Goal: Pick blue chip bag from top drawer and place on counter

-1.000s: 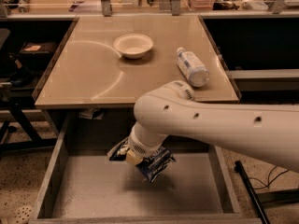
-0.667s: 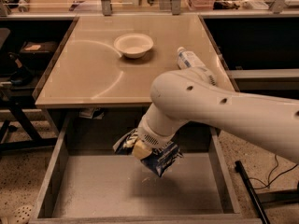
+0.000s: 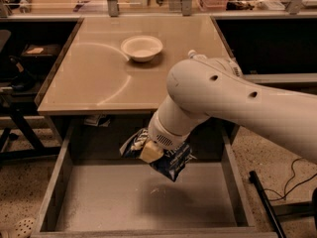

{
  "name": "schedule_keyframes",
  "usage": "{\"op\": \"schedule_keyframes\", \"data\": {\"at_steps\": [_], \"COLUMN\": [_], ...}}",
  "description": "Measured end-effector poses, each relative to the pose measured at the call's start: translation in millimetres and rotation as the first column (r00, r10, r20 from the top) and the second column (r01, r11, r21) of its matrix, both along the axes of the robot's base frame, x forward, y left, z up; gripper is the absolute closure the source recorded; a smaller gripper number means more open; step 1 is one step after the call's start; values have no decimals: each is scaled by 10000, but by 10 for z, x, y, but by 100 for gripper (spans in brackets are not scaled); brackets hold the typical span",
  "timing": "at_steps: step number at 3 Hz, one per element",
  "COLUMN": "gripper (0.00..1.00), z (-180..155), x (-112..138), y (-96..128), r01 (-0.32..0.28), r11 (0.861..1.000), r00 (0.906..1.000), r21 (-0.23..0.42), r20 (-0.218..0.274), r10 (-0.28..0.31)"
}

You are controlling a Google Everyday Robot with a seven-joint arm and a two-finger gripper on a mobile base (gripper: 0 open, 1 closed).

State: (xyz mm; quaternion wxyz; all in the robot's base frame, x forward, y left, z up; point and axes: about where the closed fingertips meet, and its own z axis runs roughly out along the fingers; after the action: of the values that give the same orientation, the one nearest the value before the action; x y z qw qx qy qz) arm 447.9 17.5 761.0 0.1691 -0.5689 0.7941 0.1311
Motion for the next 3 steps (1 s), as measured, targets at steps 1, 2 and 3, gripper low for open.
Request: {"op": "schedule_keyframes", "data": {"at_steps": [1,2,3], "gripper": [100,100,100], "z": [3,374,890], "x": [0,20,95], "y": [1,63,183], "r01": [-2,-426,-1023], "r11": [10000,9979,9920], "r00": [10000,9984,9900], "r21": [4,490,735], "r20": [2,391,1045], "r10": [2,407,943]}}
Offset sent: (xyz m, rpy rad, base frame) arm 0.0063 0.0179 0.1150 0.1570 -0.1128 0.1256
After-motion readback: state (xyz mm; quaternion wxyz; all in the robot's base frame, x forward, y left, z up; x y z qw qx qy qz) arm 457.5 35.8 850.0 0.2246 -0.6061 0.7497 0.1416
